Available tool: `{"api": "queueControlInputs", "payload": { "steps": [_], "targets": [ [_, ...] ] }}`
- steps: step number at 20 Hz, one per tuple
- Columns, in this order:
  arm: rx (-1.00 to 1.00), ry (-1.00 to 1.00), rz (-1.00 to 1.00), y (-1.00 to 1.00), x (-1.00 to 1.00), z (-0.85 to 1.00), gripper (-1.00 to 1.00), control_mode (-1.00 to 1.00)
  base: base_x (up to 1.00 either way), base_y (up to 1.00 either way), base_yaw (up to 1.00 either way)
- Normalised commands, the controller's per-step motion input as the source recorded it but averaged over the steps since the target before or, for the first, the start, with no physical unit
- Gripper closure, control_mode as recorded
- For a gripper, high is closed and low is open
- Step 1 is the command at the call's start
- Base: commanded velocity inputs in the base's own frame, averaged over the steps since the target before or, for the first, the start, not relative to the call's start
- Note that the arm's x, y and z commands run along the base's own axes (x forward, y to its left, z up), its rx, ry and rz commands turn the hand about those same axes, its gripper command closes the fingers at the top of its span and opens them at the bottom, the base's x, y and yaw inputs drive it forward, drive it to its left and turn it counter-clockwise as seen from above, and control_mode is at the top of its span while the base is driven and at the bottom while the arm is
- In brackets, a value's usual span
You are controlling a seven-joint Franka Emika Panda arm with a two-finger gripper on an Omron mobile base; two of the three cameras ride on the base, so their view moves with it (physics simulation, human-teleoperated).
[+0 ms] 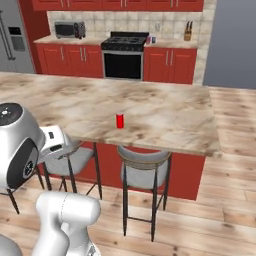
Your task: Four empty soda cans are scattered around the kitchen. Gather all the cans and cluster them next to the stove for recycling.
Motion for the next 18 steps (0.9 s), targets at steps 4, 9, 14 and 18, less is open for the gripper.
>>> {"api": "queueControlInputs", "payload": {
  "steps": [4,9,14,18],
  "targets": [
    [0.0,0.0,0.0,0.0,0.0,0.0,-1.0,1.0,0.73,0.0,-0.1],
    [0.0,0.0,0.0,0.0,0.0,0.0,-1.0,1.0,0.66,-0.09,-0.15],
    [0.0,0.0,0.0,0.0,0.0,0.0,-1.0,1.0,0.47,-0.18,-0.18],
    [0.0,0.0,0.0,0.0,0.0,0.0,-1.0,1.0,0.36,-0.01,-0.08]
  ]
}}
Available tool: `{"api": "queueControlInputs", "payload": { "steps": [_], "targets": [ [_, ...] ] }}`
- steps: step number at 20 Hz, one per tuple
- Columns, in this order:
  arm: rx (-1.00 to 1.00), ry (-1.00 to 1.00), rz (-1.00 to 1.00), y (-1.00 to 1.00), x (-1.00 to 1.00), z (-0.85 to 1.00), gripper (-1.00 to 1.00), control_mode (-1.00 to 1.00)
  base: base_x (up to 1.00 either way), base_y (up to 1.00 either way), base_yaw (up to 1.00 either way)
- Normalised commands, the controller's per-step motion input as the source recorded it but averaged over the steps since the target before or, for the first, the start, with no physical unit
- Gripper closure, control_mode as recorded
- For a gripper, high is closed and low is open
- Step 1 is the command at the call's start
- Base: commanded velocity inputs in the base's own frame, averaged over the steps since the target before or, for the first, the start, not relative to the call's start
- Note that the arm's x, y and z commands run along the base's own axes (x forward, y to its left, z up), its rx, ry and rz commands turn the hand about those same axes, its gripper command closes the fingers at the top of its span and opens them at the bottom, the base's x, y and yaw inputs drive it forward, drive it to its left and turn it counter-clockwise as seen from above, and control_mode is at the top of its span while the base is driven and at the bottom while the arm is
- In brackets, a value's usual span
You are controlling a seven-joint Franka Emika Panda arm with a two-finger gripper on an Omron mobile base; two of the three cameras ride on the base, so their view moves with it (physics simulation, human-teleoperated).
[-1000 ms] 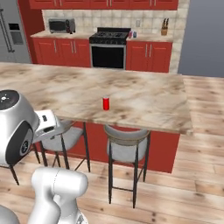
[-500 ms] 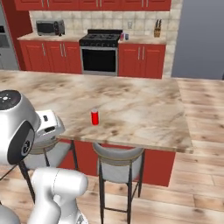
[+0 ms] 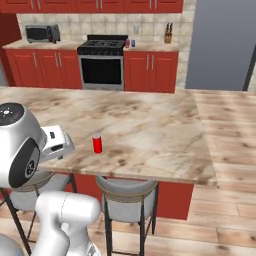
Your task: Four empty soda cans are scattered around the kitchen. Gather all the cans and cluster them next to the stove for recycling.
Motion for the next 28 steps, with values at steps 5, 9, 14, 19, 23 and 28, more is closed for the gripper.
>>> {"api": "queueControlInputs", "payload": {
  "steps": [5,9,14,19,23,28],
  "targets": [
    [0.0,0.0,0.0,0.0,0.0,0.0,-1.0,1.0,0.28,-0.08,0.02],
    [0.0,0.0,0.0,0.0,0.0,0.0,-1.0,1.0,0.78,-0.03,-0.08],
    [0.0,0.0,0.0,0.0,0.0,0.0,-1.0,1.0,0.86,-0.01,-0.12],
    [-0.01,0.07,-0.02,-0.01,0.23,-0.01,-1.0,-1.0,0.47,-0.04,-0.06],
    [-0.05,0.18,-0.1,0.12,0.88,-0.1,-1.0,-1.0,0.0,0.0,0.0],
    [-0.02,0.2,-0.08,0.07,0.95,-0.01,-1.0,-1.0,0.0,0.0,0.0]
  ]
}}
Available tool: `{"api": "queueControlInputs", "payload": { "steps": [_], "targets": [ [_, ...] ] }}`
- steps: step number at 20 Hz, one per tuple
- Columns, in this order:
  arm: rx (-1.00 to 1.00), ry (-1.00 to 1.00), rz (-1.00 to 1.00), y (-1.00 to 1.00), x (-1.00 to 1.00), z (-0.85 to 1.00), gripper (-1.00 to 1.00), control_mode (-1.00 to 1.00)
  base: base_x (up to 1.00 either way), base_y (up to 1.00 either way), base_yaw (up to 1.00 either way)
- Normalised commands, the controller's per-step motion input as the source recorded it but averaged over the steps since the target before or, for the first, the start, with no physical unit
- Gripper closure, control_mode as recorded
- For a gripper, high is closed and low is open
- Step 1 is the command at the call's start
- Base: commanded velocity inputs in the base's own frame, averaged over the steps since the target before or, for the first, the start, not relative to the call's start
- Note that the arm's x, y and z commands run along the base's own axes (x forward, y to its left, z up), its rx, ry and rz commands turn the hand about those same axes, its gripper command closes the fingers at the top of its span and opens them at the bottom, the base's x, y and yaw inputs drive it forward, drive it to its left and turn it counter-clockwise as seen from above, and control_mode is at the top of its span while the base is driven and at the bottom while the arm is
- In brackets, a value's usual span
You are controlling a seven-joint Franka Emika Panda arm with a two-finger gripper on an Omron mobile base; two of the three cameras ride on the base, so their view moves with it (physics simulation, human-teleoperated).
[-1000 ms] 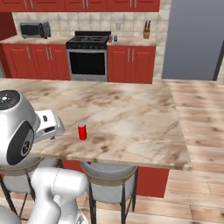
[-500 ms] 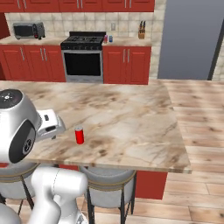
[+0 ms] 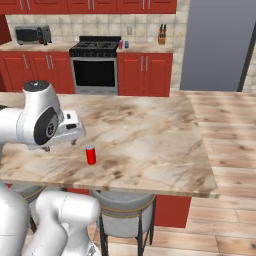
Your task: Four empty soda cans are scattered around the kitchen. Gather all the cans and cluster them next to the stove for recycling.
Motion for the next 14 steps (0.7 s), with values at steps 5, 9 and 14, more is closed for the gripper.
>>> {"api": "queueControlInputs", "payload": {
  "steps": [5,9,14],
  "targets": [
    [-0.05,0.14,-0.08,0.11,0.78,-0.06,-1.0,-1.0,0.0,0.0,0.0],
    [-0.05,0.04,-0.01,0.03,0.32,-0.2,-1.0,-1.0,0.0,0.0,0.0],
    [0.0,0.01,0.0,0.0,0.0,-0.06,-1.0,-1.0,0.0,0.0,0.0]
  ]
}}
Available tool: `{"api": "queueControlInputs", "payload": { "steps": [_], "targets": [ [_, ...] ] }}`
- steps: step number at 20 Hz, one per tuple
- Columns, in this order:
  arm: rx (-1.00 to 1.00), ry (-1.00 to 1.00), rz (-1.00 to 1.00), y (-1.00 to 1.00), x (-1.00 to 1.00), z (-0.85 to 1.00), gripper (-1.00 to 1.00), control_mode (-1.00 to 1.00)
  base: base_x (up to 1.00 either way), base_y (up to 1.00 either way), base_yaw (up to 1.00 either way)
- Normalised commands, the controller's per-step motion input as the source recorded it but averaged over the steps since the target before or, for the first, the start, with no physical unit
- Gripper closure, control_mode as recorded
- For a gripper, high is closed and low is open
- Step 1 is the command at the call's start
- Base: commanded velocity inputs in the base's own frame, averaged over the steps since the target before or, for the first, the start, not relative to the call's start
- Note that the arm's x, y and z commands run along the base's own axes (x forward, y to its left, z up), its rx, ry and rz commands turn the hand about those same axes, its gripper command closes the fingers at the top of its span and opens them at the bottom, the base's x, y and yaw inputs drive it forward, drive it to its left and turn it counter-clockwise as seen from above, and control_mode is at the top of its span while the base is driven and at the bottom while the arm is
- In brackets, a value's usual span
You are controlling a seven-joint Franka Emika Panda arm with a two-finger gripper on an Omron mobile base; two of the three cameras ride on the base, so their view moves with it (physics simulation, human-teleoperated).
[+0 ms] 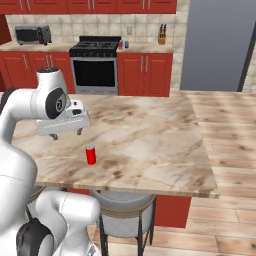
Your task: Four empty soda cans are scattered around the kitchen. Gather all the cans and cluster them next to the stove for recycling.
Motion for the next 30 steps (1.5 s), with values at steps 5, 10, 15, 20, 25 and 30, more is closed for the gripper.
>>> {"api": "queueControlInputs", "payload": {
  "steps": [5,10,15,20,25,30],
  "targets": [
    [0.0,0.0,0.0,0.0,0.0,-0.32,-1.0,-1.0,0.0,0.0,0.0],
    [0.0,0.0,0.0,0.0,0.01,-0.29,-1.0,-1.0,0.0,0.0,0.0],
    [0.0,0.0,0.0,0.0,0.2,-0.27,-1.0,-1.0,0.0,0.0,0.0],
    [0.0,0.0,-0.02,0.0,0.42,-0.26,-1.0,-1.0,0.0,0.0,0.0],
    [0.0,0.01,-0.02,0.03,0.51,-0.28,-1.0,-1.0,0.0,0.0,0.0],
    [0.0,0.01,-0.02,0.13,0.46,-0.3,-1.0,-1.0,0.0,0.0,0.0]
  ]
}}
